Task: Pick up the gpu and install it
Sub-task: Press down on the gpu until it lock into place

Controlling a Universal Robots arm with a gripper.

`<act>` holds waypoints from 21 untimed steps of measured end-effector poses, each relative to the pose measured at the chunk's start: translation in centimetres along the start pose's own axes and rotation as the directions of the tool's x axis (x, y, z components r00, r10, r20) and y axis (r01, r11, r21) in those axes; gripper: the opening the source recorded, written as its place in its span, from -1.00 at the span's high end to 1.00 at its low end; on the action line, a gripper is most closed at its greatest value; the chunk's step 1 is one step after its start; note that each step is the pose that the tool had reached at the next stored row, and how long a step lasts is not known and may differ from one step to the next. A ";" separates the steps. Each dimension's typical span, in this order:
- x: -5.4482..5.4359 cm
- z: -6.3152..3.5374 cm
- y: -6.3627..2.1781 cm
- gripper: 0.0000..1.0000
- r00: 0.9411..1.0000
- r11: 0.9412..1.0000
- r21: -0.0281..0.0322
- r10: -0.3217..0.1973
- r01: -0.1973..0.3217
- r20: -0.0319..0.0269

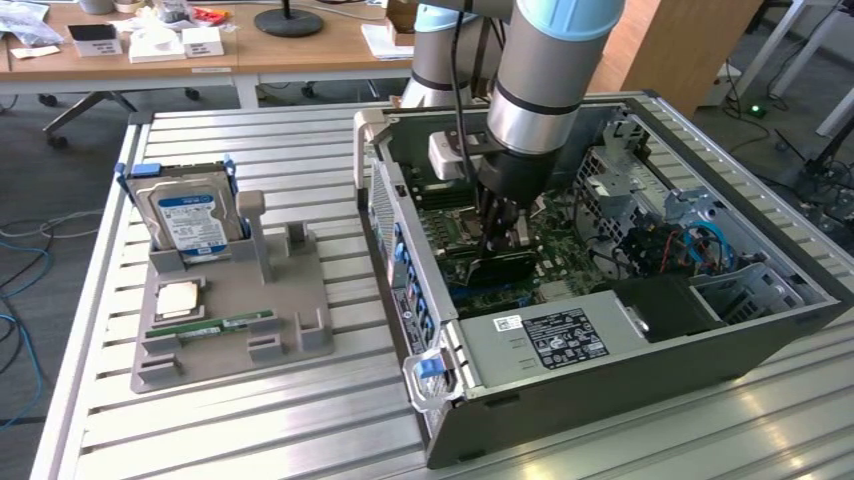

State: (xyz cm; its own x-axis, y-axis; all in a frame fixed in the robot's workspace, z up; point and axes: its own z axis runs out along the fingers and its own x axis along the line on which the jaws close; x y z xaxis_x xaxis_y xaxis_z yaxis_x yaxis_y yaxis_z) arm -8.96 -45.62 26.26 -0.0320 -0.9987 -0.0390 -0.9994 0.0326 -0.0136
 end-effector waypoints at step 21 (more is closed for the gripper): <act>0.0 -0.02 0.11 0.80 1.000 1.000 0.001 0.000 0.000 0.001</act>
State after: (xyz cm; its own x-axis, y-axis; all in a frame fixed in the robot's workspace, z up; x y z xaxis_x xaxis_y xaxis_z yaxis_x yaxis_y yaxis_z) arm -9.07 -45.61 26.28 -0.0321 -0.9987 -0.0402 -0.9994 0.0327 -0.0144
